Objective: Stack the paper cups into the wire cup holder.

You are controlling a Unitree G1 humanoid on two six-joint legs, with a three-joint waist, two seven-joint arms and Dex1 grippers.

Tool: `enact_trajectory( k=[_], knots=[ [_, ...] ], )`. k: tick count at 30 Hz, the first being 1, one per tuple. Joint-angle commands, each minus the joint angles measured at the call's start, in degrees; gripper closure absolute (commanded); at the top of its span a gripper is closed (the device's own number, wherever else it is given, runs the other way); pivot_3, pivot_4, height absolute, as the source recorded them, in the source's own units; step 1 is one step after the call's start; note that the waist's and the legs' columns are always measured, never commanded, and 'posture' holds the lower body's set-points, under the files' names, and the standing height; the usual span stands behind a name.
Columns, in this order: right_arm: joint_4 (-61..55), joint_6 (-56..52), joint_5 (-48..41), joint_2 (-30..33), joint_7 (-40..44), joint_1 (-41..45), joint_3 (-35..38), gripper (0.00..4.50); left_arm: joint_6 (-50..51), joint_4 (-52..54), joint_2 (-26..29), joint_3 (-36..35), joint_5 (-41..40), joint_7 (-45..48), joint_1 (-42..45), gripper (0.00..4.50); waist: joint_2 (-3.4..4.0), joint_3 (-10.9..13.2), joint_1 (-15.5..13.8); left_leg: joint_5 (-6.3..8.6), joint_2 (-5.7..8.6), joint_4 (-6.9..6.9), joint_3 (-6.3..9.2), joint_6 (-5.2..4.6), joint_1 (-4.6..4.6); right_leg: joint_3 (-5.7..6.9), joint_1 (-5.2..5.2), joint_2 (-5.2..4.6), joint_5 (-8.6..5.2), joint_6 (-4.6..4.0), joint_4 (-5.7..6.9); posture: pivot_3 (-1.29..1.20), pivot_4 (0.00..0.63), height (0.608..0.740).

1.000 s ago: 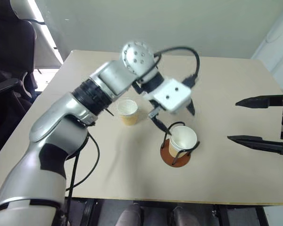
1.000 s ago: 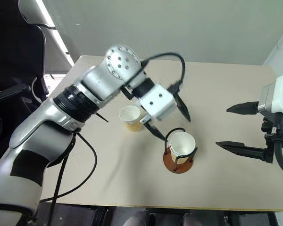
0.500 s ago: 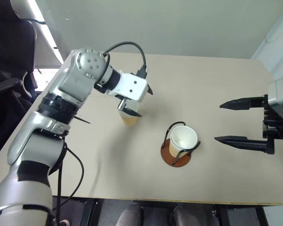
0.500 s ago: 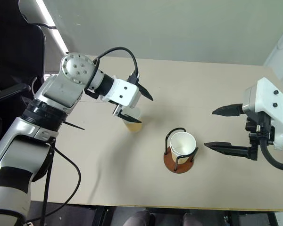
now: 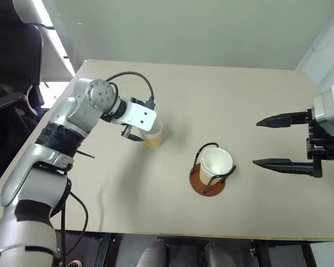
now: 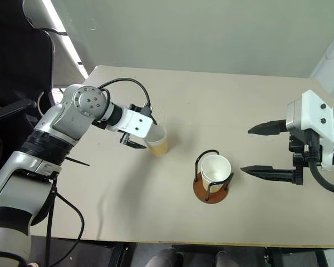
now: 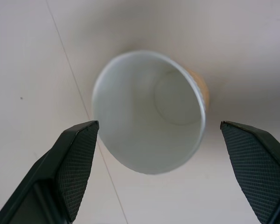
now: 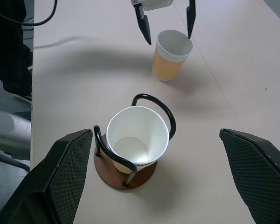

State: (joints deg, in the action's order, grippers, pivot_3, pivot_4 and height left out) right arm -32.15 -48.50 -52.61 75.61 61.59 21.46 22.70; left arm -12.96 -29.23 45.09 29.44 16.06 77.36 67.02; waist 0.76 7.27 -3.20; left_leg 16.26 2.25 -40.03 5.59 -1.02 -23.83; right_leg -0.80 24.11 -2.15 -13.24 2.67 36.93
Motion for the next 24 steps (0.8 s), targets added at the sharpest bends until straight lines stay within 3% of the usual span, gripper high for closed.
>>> enact_trajectory(
  k=[1,13,17,24],
  knots=[
    [0.1,1.0,0.2,0.4,0.3,1.4,-0.1,0.0,-0.6,0.3,-0.8,-1.7,0.5,0.2,0.4,0.03,0.0,0.0,0.0,0.0,0.0,0.0,0.0,0.0,0.0,0.0,0.0,0.0,0.0,0.0,0.01,0.0,0.15,0.74],
    [-0.1,0.6,0.6,0.4,-0.2,1.0,0.4,0.0,-1.9,-1.8,-2.7,-1.3,1.3,1.7,-0.7,0.03,0.0,0.0,0.0,0.0,0.0,-0.01,-0.01,0.0,-0.03,-0.01,0.04,-0.01,0.01,0.01,0.02,0.0,0.15,0.74],
    [-0.2,0.6,0.6,0.3,-0.5,1.1,0.3,0.0,-2.8,-3.8,-3.3,-1.0,2.2,1.1,-0.7,0.92,0.0,0.0,0.0,0.0,0.0,0.0,-0.01,0.0,-0.04,-0.01,0.05,-0.01,0.01,0.01,0.01,0.0,0.15,0.74],
    [-0.3,0.6,0.7,0.1,-0.9,1.3,-0.1,0.0,-5.0,-9.5,-5.5,-0.8,4.3,-0.3,0.9,3.57,0.0,0.0,0.0,0.0,0.0,-0.01,-0.01,0.0,-0.06,-0.02,0.06,-0.01,0.01,0.01,0.02,0.0,0.15,0.74]
  ],
)
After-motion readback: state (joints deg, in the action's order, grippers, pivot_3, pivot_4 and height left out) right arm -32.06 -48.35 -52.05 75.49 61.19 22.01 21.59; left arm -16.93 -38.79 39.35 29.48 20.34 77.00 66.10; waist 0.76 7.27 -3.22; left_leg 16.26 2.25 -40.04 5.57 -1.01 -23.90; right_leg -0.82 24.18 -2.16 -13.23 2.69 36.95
